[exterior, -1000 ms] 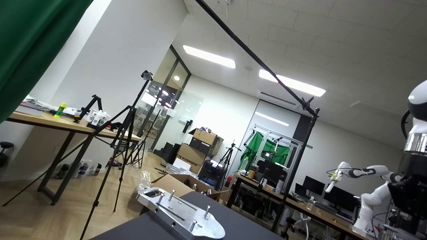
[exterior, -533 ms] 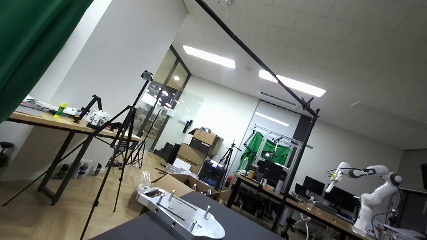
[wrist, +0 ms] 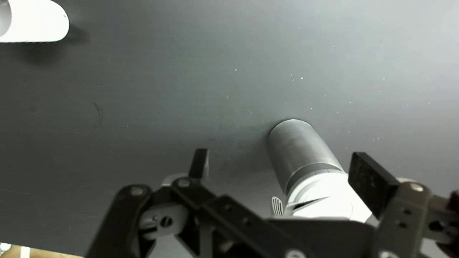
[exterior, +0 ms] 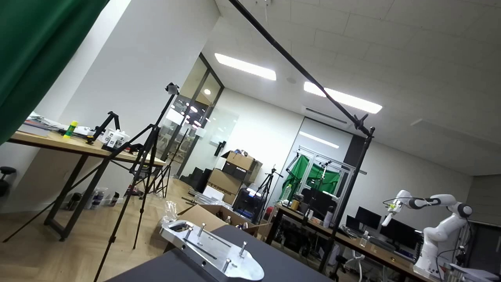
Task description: Push the lid on the tap of the flask
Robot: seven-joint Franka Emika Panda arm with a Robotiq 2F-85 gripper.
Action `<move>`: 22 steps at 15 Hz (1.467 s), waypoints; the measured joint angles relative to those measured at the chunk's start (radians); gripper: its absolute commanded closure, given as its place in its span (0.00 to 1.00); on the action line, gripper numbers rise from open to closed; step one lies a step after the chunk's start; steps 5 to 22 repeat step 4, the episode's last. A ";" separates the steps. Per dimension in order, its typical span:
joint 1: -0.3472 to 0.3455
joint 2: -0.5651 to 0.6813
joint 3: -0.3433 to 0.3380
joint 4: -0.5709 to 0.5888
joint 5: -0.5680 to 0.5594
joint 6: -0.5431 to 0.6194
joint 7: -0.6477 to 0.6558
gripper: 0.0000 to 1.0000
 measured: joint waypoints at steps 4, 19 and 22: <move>-0.006 -0.006 -0.008 0.000 0.000 -0.016 0.000 0.00; -0.006 -0.006 -0.008 0.000 0.000 -0.016 0.000 0.00; -0.006 -0.006 -0.008 0.000 0.000 -0.016 0.000 0.00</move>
